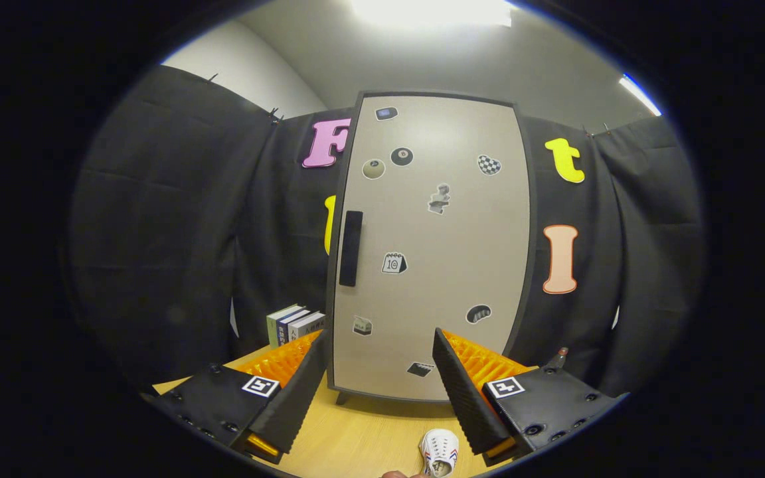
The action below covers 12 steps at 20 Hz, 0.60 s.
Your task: Open the shoe cabinet door, grab the shoes and put them into the shoe cabinet, then close the shoe cabinet door.
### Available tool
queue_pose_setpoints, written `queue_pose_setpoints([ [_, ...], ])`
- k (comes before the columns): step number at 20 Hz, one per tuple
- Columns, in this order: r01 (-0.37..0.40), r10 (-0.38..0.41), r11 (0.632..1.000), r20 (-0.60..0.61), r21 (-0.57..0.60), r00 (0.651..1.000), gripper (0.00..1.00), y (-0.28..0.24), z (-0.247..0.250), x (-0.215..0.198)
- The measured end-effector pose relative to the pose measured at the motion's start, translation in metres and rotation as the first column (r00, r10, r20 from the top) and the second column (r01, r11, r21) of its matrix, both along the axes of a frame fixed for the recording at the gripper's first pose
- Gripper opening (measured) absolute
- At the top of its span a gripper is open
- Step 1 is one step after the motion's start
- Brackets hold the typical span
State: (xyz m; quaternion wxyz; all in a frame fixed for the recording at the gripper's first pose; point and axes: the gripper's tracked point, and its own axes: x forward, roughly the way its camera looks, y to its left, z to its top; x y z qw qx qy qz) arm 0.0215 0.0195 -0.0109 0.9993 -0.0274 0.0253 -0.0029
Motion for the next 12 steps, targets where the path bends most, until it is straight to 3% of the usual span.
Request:
queue_pose_setpoints([
  [6,-0.032,0.032,0.999,0.017,0.008,0.999,0.97,0.022,0.036,0.055],
  [12,-0.02,0.02,1.0,0.035,-0.015,0.999,0.97,0.036,0.066,0.144],
])
